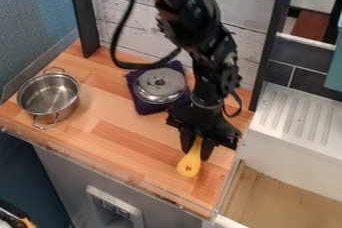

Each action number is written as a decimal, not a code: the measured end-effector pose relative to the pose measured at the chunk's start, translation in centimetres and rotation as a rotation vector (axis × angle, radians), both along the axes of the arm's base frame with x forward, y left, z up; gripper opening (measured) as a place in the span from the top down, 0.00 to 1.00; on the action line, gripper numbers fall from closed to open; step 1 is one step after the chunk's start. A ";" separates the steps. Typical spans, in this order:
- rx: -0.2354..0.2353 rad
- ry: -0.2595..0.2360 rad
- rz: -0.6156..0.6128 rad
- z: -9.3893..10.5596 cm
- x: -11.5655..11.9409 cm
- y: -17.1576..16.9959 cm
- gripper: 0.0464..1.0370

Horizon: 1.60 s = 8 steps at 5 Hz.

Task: Move the yellow brush to the top left side of the table.

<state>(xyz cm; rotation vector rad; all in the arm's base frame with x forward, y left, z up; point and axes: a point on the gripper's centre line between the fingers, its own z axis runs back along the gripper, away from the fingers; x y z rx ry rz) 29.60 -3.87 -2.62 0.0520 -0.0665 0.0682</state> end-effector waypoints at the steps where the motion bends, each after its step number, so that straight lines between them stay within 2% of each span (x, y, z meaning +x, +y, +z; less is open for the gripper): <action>1: 0.008 -0.019 0.043 1.8 0.1 0.7 0.71; 2: 0.024 -0.080 0.139 4.5 0.6 2.4 0.71; 3: -0.002 -0.085 0.263 5.1 0.9 5.4 0.71; 4: -0.007 -0.085 0.373 5.4 1.9 9.1 0.71; 5: -0.006 -0.042 0.461 4.5 2.6 12.4 0.71; 6: -0.014 -0.044 0.529 3.6 3.6 15.5 0.71; 8: -0.027 -0.026 0.625 0.9 5.0 19.3 0.71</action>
